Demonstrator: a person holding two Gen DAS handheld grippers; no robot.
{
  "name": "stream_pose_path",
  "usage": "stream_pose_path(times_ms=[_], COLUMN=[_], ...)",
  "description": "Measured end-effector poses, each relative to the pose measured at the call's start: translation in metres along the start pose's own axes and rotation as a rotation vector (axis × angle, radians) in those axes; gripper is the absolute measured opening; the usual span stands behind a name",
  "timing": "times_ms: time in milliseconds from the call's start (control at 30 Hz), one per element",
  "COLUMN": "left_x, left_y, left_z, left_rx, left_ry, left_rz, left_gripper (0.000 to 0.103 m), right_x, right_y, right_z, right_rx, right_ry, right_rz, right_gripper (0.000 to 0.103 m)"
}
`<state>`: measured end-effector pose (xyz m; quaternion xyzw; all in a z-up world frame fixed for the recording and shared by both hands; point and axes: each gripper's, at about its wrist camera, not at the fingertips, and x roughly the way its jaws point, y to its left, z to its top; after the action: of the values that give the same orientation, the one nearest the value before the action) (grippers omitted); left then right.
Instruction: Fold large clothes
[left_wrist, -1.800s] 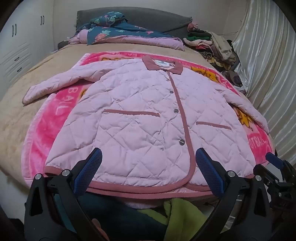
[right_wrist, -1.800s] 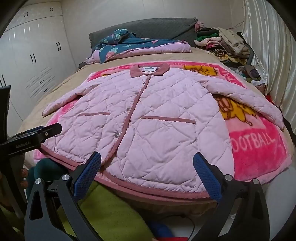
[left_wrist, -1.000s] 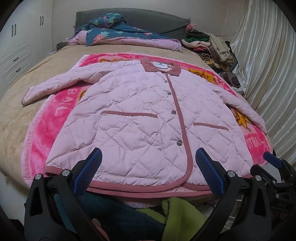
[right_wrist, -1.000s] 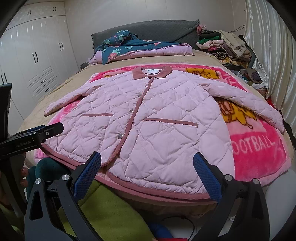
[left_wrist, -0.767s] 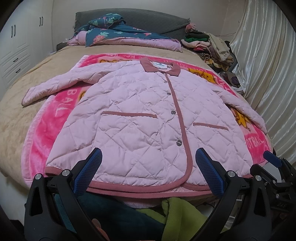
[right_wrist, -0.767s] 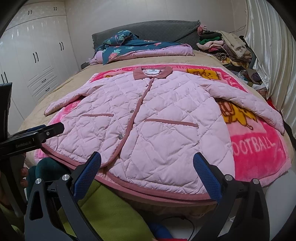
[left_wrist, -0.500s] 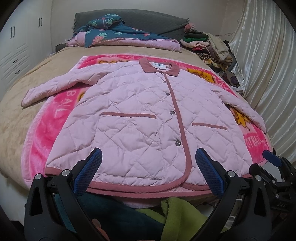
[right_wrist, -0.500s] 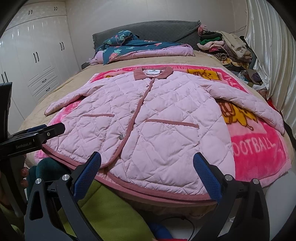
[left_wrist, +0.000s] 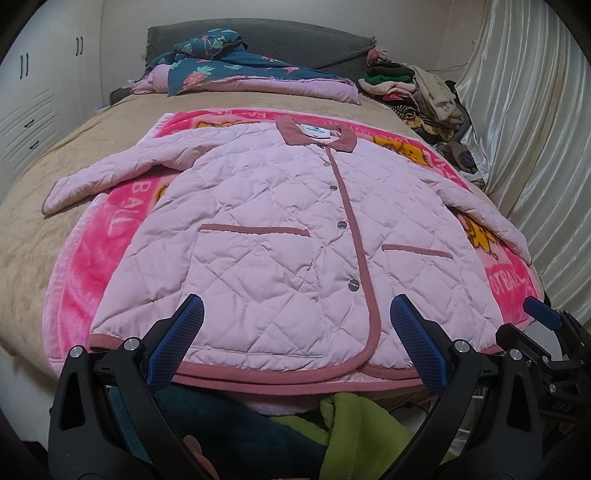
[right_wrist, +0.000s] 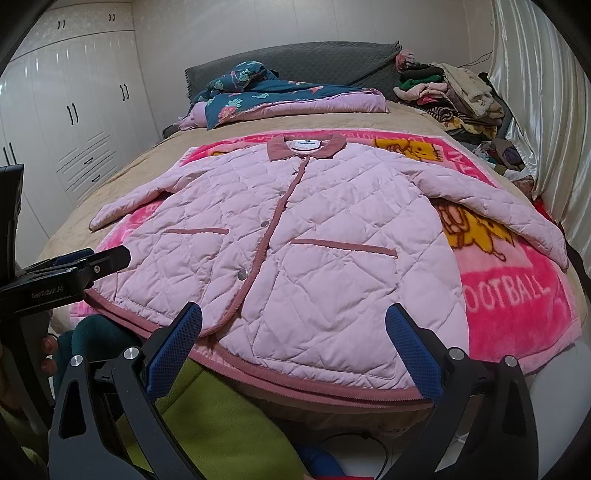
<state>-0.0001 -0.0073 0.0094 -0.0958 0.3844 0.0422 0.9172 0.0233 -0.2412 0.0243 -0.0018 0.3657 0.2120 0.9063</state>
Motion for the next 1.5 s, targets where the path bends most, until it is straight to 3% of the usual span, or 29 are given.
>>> stream_pose_path(times_ms=[533, 833, 1500], left_x=[-0.005, 0.000, 0.046], left_y=[0.000, -0.005, 0.002], left_z=[0.001, 0.036, 0.135], left_rx=[-0.002, -0.016, -0.048], left_ry=[0.000, -0.004, -0.066], left_rz=[-0.003, 0.007, 0.035], left_gripper=[0.095, 0.095, 0.095], right_x=[0.002, 0.007, 0.041], right_y=[-0.001, -0.006, -0.012], right_z=[0.005, 0.042, 0.129], right_rx=[-0.014, -0.034, -0.016], right_ry=[-0.006, -0.059, -0.143], right_rz=[-0.019, -0.058, -0.031], right_gripper=[0.099, 0.099, 0.099])
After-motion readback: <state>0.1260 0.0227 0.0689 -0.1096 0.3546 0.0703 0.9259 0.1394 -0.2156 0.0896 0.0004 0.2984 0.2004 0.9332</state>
